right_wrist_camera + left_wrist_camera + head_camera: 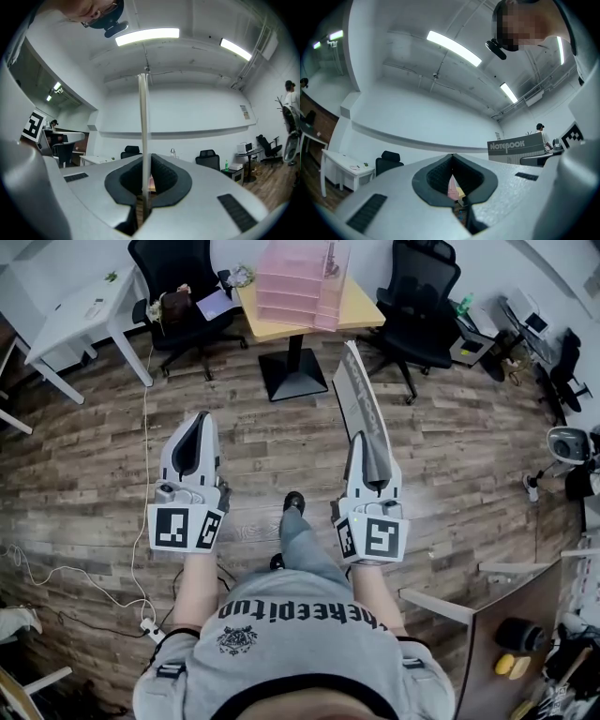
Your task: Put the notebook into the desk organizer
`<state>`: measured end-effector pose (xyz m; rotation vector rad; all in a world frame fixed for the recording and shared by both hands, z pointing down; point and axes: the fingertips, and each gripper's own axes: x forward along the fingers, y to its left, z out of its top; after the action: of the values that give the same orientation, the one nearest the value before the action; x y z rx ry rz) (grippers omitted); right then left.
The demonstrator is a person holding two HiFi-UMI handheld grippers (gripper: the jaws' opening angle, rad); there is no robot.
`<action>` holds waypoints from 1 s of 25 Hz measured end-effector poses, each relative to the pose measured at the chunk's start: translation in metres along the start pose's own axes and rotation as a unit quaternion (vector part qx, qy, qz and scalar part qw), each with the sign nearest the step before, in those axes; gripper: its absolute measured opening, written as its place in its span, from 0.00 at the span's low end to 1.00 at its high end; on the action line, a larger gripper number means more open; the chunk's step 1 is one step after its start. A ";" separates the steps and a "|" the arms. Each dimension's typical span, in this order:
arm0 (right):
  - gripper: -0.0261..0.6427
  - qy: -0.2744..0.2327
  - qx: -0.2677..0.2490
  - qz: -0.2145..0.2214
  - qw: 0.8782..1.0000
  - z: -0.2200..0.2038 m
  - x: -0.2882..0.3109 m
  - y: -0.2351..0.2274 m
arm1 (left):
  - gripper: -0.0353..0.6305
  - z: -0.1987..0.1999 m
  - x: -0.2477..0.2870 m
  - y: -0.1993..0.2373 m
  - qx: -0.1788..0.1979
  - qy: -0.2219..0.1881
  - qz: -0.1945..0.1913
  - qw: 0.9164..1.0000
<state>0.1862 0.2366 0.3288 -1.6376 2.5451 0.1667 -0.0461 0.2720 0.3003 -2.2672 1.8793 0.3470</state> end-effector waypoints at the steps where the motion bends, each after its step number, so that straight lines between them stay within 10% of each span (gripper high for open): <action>1: 0.06 -0.002 0.001 0.003 1.000 -0.001 0.009 0.000 | 0.06 -0.002 0.006 0.004 0.002 0.001 0.001 1.000; 25: 0.06 -0.016 0.002 0.035 0.999 -0.012 0.220 -0.062 | 0.06 -0.034 0.199 0.065 0.016 -0.008 0.020 1.000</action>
<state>0.1513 0.0114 0.3052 -1.5315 2.5788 0.1916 -0.0729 0.0632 0.2764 -2.2023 1.9104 0.3370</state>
